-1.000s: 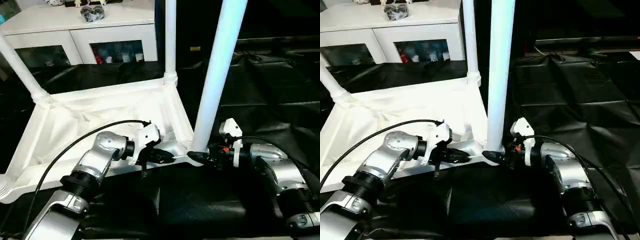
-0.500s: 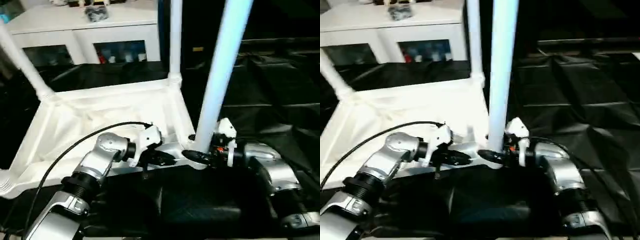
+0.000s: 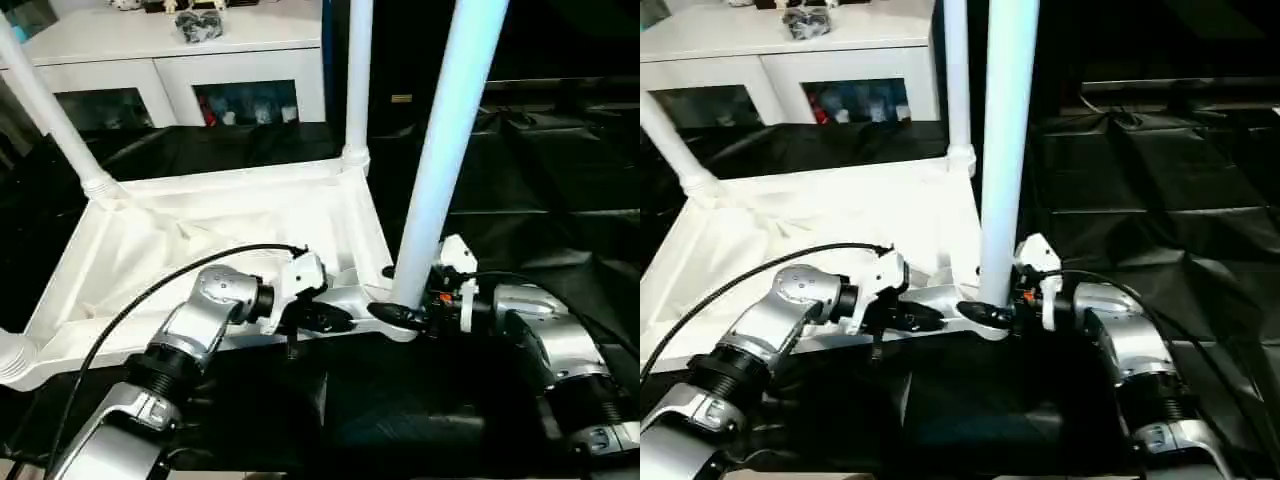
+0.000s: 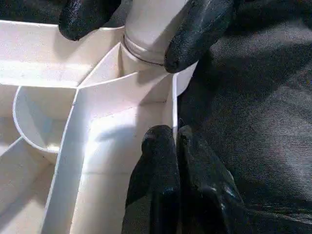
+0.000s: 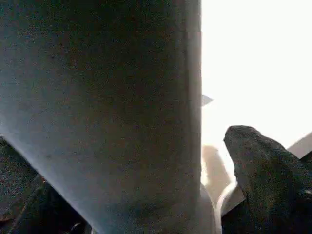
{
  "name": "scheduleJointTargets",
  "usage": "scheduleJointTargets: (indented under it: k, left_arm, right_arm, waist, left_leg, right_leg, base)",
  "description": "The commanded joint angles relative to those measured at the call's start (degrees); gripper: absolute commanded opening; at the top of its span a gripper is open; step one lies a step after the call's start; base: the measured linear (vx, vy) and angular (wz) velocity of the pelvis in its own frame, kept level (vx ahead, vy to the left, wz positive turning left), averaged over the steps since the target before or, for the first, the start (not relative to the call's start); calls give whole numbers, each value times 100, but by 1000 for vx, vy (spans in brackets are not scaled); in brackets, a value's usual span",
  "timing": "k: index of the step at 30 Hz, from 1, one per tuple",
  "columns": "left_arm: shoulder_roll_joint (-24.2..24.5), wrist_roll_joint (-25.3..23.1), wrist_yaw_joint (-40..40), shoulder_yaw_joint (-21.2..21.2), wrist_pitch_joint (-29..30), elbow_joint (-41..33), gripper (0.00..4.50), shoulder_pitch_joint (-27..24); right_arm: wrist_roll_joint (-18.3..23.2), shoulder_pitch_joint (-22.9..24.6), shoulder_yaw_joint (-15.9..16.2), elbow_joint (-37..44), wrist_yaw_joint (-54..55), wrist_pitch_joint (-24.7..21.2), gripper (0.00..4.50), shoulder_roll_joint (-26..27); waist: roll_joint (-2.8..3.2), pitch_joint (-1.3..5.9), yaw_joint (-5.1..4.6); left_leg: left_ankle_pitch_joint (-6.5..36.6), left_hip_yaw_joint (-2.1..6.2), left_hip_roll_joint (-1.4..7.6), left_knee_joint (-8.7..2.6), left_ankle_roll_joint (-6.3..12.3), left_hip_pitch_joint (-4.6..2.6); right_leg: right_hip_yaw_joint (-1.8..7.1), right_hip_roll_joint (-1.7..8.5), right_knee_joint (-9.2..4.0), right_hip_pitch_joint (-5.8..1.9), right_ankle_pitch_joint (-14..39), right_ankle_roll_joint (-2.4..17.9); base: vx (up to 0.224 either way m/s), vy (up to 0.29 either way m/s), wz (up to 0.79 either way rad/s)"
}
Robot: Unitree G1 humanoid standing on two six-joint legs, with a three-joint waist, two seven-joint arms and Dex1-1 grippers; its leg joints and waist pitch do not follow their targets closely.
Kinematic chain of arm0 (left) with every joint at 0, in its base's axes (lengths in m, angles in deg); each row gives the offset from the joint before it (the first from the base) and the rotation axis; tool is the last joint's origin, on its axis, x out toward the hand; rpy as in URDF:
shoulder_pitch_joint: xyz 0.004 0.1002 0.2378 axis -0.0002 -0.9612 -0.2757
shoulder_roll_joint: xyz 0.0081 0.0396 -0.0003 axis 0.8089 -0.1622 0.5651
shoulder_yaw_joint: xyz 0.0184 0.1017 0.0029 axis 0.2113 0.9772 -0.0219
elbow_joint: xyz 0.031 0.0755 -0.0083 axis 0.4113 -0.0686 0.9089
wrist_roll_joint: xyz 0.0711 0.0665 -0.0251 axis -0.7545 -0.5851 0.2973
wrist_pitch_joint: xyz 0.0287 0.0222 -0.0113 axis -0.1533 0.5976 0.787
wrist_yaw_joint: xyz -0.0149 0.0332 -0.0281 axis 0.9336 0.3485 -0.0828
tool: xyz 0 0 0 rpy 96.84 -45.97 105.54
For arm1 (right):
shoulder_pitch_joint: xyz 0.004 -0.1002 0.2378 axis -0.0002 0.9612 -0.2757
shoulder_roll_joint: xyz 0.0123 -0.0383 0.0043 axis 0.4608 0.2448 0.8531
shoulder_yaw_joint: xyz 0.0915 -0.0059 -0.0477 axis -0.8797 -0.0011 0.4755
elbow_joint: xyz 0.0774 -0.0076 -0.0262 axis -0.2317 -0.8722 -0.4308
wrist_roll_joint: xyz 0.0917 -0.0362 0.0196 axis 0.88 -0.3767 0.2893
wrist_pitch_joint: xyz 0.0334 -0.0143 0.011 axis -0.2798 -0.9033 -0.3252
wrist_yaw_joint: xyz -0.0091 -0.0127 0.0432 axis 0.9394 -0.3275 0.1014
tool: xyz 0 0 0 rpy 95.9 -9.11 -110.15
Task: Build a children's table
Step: Rotate leg to tighten
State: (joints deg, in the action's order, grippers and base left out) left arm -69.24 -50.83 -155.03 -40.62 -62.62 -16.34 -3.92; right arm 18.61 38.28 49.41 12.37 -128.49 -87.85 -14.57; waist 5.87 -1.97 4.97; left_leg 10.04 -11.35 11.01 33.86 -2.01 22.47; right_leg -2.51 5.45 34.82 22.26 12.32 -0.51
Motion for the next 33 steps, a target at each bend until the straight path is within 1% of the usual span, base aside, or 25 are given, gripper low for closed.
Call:
scheduleJointTargets:
  k: [1,4,8,9,11,14,16,17,18,22,23,25,26,27,29,30,32,33]
  left_arm:
    - [-23,104,-205,70,-22,-224,0,2]
    - [-25,103,-211,76,-22,-224,0,2]
    - [-23,103,-208,81,-19,-235,0,-12]
    - [-23,101,-207,83,-19,-236,0,-14]
    - [-23,101,-202,85,-19,-231,0,-11]
    - [-20,101,-195,89,-20,-228,0,-10]
    - [-16,102,-190,94,-21,-230,0,-11]
    - [-14,102,-183,95,-24,-226,0,-9]
    - [-14,105,-177,94,-23,-229,0,-12]
    - [-14,103,-174,96,-23,-231,0,-16]
    - [-16,103,-170,95,-22,-234,0,-19]
    - [-18,101,-171,94,-23,-235,0,-20]
    - [-20,101,-170,93,-22,-238,0,-21]
    - [-22,101,-168,93,-22,-240,0,-23]
    - [-27,102,-163,90,-23,-239,0,-24]
    - [-30,104,-159,91,-24,-237,0,-27]
    - [-30,105,-158,91,-25,-235,0,-29]
    - [-32,106,-156,92,-22,-235,0,-34]
  right_arm:
    - [18,30,37,55,-31,-56,409,-54]
    - [37,48,22,78,-69,-60,409,-99]
    - [55,113,6,155,-161,-64,409,-166]
    - [66,125,1,167,-187,-74,381,-183]
    - [62,129,-8,162,-193,-62,371,-201]
    - [56,131,-15,154,-195,-45,337,-220]
    - [58,135,-16,154,-203,-45,327,-230]
    - [14,140,-25,144,-134,86,327,-240]
    - [16,146,-40,142,-95,74,327,-245]
    - [92,156,-47,179,-175,-80,327,-275]
    - [119,166,-42,200,-215,-149,327,-285]
    - [72,179,-21,211,-186,-90,327,-298]
    - [68,193,-2,225,-196,-116,309,-308]
    - [72,202,2,230,-203,-124,309,-312]
    - [79,216,3,238,-206,-129,288,-317]
    - [117,227,10,246,-241,-185,282,-330]
    - [129,231,14,249,-248,-198,266,-335]
    - [153,237,20,258,-267,-236,266,-343]
  waist:
    - [-94,359,-32]
    - [-103,363,-25]
    - [-91,369,-23]
    - [-96,368,-19]
    - [-99,367,-17]
    - [-99,363,-20]
    - [-101,364,-21]
    - [-105,361,-22]
    - [-98,364,-22]
    - [-104,364,-23]
    - [-96,364,-25]
    - [-96,368,-21]
    - [-91,372,-18]
    - [-105,370,-21]
    - [-100,366,-18]
    - [-110,364,-24]
    - [-101,365,-20]
    - [-100,368,-21]
  left_leg:
    - [833,87,205,-327,533,-131]
    - [842,92,205,-327,527,-133]
    - [819,95,204,-321,540,-130]
    - [829,95,206,-320,548,-134]
    - [845,96,205,-321,550,-129]
    - [887,96,202,-324,545,-127]
    - [900,97,204,-324,527,-128]
    - [898,96,202,-323,530,-126]
    - [874,97,204,-323,531,-130]
    - [869,98,202,-321,538,-126]
    - [858,99,200,-320,543,-124]
    - [841,98,203,-317,548,-129]
    - [830,98,200,-312,549,-126]
    - [833,96,201,-314,554,-128]
    - [849,98,202,-317,556,-126]
    - [868,97,200,-318,557,-125]
    - [858,99,203,-318,554,-126]
    - [867,98,204,-318,545,-130]
  right_leg:
    - [129,252,-351,-227,138,1539]
    - [125,250,-341,-230,93,1550]
    - [122,248,-332,-235,11,1567]
    - [122,246,-332,-235,-3,1569]
    - [122,251,-333,-240,23,1566]
    - [121,252,-346,-237,121,1559]
    - [123,252,-346,-238,157,1559]
    - [123,250,-348,-238,156,1556]
    - [122,249,-347,-234,144,1548]
    - [120,247,-342,-237,130,1556]
    - [121,246,-343,-240,114,1555]
    - [120,246,-338,-235,74,1560]
    - [120,250,-334,-240,53,1566]
    - [119,246,-338,-238,45,1568]
    - [119,247,-338,-238,70,1565]
    - [119,245,-342,-240,104,1560]
    - [120,250,-344,-238,131,1559]
    - [120,248,-343,-236,143,1557]
  base:
    - [0,0,0]
    - [0,0,0]
    - [0,0,0]
    - [0,0,0]
    - [0,0,0]
    - [0,0,0]
    - [0,0,0]
    - [0,0,0]
    - [0,0,0]
    - [0,0,0]
    - [0,0,0]
    - [0,0,0]
    - [0,0,0]
    - [0,0,0]
    - [0,0,0]
    - [0,0,0]
    - [0,0,0]
    - [0,0,0]
